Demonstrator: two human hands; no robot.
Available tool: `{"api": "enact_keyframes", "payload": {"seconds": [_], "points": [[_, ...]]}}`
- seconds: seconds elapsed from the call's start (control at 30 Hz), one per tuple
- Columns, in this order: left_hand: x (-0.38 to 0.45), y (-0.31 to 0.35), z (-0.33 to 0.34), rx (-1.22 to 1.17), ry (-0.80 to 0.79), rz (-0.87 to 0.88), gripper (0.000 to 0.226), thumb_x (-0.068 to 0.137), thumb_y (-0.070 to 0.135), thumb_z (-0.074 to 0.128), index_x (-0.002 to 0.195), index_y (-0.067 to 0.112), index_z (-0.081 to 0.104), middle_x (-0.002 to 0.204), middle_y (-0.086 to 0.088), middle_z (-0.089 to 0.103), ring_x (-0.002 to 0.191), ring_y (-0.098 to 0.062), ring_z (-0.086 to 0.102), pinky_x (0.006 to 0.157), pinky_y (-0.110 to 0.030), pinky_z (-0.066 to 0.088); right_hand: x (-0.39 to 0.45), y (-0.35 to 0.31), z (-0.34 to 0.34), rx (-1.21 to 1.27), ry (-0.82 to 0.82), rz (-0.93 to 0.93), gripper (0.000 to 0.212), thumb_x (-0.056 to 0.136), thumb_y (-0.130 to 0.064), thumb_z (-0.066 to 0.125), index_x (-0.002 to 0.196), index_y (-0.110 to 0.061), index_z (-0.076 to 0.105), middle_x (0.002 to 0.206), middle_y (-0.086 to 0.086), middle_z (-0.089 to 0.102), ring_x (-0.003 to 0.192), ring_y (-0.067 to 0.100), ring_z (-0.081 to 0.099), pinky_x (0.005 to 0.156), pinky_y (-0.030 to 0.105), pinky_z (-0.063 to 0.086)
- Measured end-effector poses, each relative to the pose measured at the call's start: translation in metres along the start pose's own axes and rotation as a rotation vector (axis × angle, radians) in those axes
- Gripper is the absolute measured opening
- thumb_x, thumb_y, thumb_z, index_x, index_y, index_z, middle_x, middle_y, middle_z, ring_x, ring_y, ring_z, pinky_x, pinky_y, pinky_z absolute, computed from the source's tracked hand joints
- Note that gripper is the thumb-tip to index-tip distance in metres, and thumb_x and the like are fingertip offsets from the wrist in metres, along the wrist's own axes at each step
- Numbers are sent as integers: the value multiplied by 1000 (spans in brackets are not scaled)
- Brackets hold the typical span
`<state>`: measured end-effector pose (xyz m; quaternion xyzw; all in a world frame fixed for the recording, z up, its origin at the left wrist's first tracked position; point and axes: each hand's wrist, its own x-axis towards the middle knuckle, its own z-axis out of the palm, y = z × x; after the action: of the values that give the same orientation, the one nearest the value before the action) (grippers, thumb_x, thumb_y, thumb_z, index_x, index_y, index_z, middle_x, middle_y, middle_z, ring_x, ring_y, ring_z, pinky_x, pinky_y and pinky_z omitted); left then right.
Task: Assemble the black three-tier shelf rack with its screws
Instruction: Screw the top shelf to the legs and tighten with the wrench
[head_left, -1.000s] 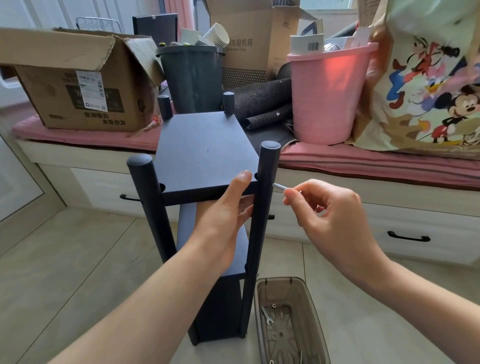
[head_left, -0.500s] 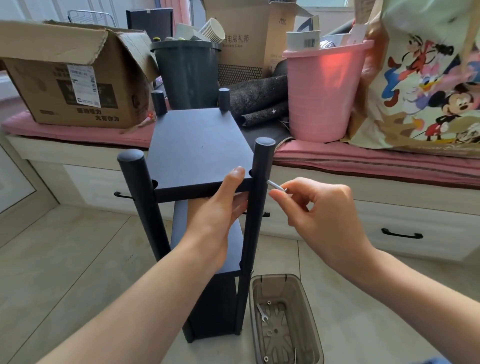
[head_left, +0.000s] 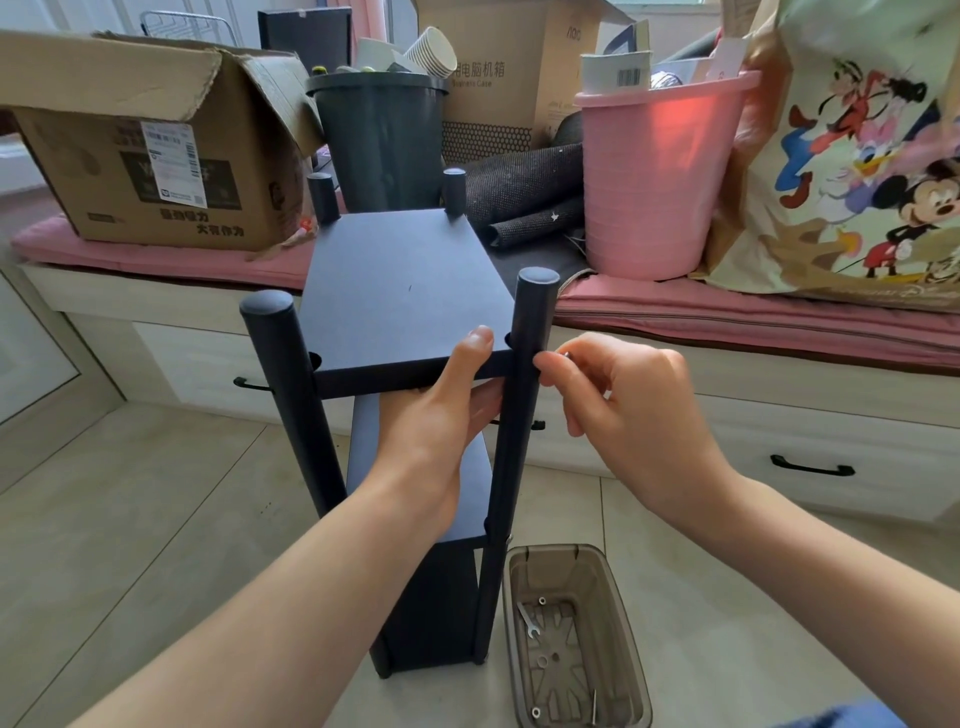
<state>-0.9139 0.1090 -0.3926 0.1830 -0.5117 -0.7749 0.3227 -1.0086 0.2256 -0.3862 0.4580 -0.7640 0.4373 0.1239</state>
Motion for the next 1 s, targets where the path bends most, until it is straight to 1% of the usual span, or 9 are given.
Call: {"api": "enact_keyframes", "payload": {"seconds": [0.07, 0.17, 0.3, 0.43, 0.6, 0.73, 0.83, 0.9, 1.0], "points": [[0, 1, 0, 1, -2, -5, 21, 97, 24, 66, 79, 23, 76, 87, -1, 80, 88, -24, 78, 77, -24, 62, 1, -1, -1, -10, -12, 11, 35, 96, -41, 53, 78, -16, 68, 50, -8, 56, 52, 10, 56, 67, 34, 50], [-1, 1, 0, -11, 8, -10, 15, 96, 25, 67, 83, 25, 74, 88, 0, 80, 88, -23, 78, 77, -25, 62, 1, -1, -3, -41, -17, 1, 35, 95, -42, 53, 77, -15, 66, 51, -7, 56, 50, 8, 56, 67, 35, 51], [-1, 2, 0, -12, 5, -29, 27, 96, 26, 67, 72, 27, 79, 87, 0, 80, 88, -22, 78, 76, -23, 62, 2, -2, -4, -112, -30, -26, 40, 95, -45, 51, 79, -11, 65, 54, -1, 57, 55, 26, 56, 67, 44, 50], [-2, 2, 1, -43, 8, -36, 6, 96, 25, 67, 90, 25, 70, 87, 1, 80, 87, -22, 78, 78, -24, 62, 2, -2, -6, -171, -17, -75, 39, 96, -43, 53, 81, -9, 66, 54, 2, 57, 54, 30, 56, 65, 43, 51], [-2, 1, 0, -53, 4, -32, 2, 95, 26, 67, 96, 25, 66, 84, 4, 79, 86, -20, 78, 75, -22, 62, 3, -2, -7, -310, 38, -220, 32, 96, -34, 62, 78, -8, 68, 50, -3, 53, 46, 27, 53, 67, 40, 53], [-2, 1, 0, -73, 3, -26, 3, 96, 24, 67, 93, 24, 68, 86, 1, 80, 85, -22, 78, 71, -22, 61, 3, 1, -4, -108, -1, -68, 34, 94, -40, 60, 74, -13, 66, 48, -9, 52, 47, 13, 53, 61, 31, 48], [-1, 2, 0, -53, -7, -23, 23, 97, 24, 66, 78, 24, 77, 87, -2, 80, 86, -23, 78, 73, -23, 61, 4, 1, -3, 8, -55, -29, 31, 96, -32, 59, 70, -15, 63, 45, -6, 52, 45, 12, 51, 57, 19, 42], [-2, 2, 0, -27, -23, -22, 32, 98, 24, 64, 71, 29, 80, 87, -2, 80, 87, -23, 78, 76, -23, 61, 5, 0, -3, 184, -126, 35, 30, 99, -24, 57, 70, -17, 62, 44, -3, 54, 42, 9, 49, 55, 13, 38], [-1, 1, 0, -33, -11, -30, 15, 97, 25, 65, 87, 20, 75, 89, -5, 80, 88, -25, 78, 77, -24, 61, 5, 0, -3, 259, -157, 67, 33, 100, -22, 55, 68, -17, 61, 44, -1, 54, 40, 7, 46, 53, 12, 37]]}}
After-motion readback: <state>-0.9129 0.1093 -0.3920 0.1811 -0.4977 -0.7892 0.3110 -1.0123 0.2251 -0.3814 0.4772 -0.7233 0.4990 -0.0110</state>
